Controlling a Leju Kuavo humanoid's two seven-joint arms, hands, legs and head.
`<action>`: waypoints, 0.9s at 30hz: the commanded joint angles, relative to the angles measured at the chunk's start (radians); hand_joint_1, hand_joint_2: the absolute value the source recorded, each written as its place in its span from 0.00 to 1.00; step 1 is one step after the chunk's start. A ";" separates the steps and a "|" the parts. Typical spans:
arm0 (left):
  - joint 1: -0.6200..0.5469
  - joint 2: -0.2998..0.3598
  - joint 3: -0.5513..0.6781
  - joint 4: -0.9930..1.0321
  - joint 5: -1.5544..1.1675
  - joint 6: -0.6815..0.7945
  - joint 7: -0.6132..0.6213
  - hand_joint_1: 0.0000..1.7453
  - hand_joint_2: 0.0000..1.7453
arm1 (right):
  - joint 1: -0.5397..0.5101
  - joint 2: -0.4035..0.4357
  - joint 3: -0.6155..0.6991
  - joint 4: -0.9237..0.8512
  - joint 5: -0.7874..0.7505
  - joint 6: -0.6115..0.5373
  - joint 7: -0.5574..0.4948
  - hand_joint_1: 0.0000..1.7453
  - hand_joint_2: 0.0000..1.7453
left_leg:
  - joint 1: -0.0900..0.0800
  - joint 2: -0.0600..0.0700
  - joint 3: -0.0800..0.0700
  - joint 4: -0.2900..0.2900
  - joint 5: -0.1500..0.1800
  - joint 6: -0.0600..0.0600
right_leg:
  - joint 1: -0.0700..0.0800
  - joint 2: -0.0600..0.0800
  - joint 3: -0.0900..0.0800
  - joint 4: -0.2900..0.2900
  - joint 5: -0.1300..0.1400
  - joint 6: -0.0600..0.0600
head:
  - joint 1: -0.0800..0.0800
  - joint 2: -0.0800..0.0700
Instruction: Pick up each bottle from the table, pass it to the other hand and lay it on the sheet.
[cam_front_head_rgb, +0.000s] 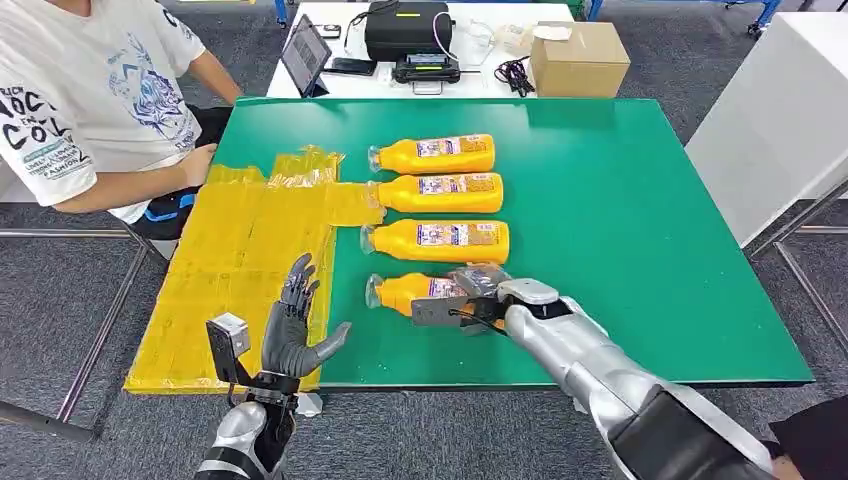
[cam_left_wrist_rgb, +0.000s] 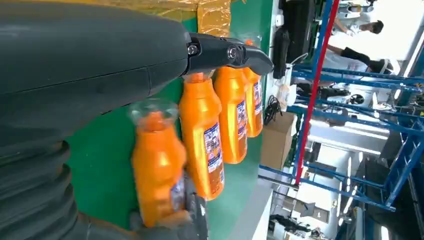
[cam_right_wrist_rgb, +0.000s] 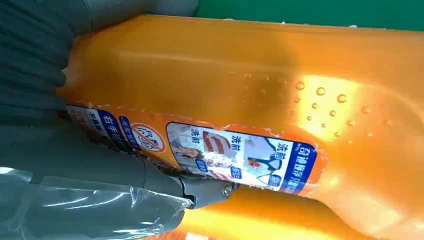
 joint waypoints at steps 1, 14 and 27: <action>0.006 0.010 0.000 0.008 0.000 0.004 0.000 0.00 1.00 | 0.243 -0.047 -0.272 -0.416 -0.033 -0.216 -0.078 1.00 1.00 | 0.002 0.001 0.001 -0.001 -0.001 -0.002 | 0.002 0.000 0.002 -0.002 0.000 -0.002 | 0.000 0.000; 0.028 -0.001 -0.030 -0.020 0.033 0.026 -0.009 0.00 1.00 | 0.581 0.082 -0.634 -0.942 0.014 -0.644 -0.335 1.00 1.00 | 0.001 -0.002 -0.009 0.000 -0.001 -0.001 | 0.001 -0.002 -0.007 0.001 -0.002 -0.001 | 0.000 0.000; 0.014 0.008 -0.076 -0.006 0.110 -0.067 0.023 0.00 1.00 | 0.581 0.099 -0.660 -0.841 0.028 -0.665 -0.378 1.00 1.00 | 0.001 -0.001 -0.007 0.000 -0.001 -0.002 | 0.001 -0.001 -0.006 0.000 -0.001 -0.001 | 0.000 0.000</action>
